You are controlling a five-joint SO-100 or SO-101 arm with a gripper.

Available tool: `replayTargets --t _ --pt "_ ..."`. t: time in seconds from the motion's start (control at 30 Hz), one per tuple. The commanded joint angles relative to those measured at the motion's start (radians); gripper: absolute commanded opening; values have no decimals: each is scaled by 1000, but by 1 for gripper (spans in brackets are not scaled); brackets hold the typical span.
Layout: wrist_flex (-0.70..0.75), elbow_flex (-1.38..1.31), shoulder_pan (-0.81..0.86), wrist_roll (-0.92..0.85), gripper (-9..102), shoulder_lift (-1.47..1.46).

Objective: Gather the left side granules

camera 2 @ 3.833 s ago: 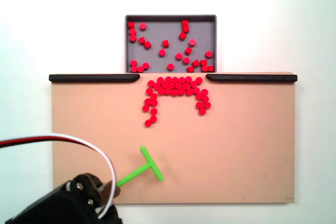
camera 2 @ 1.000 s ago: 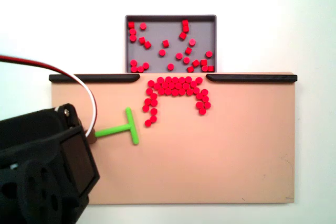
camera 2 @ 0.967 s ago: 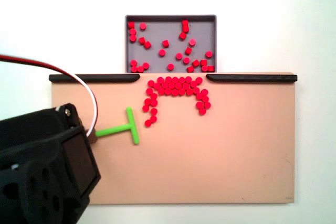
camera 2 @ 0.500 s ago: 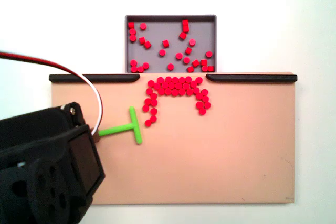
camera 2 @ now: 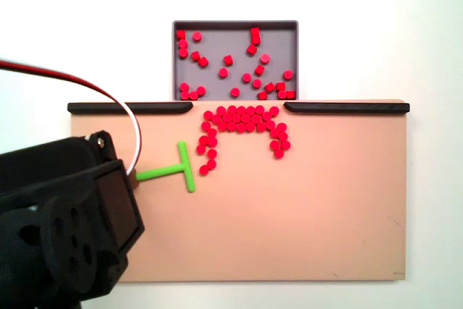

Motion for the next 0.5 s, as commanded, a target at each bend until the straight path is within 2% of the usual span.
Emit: replayTargets --t 0.0,0.47 --pt "6 -31 14 11 0 5" --pt "6 -31 29 3 0 -6"
